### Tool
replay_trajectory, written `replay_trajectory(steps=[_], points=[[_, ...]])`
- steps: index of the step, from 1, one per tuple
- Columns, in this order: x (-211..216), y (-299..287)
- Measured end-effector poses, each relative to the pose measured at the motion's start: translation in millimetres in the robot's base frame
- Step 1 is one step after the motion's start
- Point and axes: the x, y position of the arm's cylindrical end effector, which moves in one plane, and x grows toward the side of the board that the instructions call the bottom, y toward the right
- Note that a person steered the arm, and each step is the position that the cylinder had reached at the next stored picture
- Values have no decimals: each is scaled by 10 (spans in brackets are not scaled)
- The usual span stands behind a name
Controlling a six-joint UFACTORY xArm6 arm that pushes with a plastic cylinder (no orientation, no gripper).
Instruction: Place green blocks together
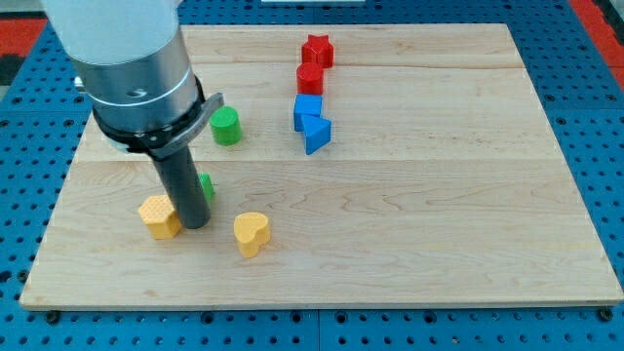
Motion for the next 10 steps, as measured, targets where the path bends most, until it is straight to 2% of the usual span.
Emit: replay_trajectory(steps=[1, 3, 4, 6, 8, 10], points=[[-198, -128], [-223, 414], [-391, 395], [-576, -83], [-889, 676], [-1430, 690]])
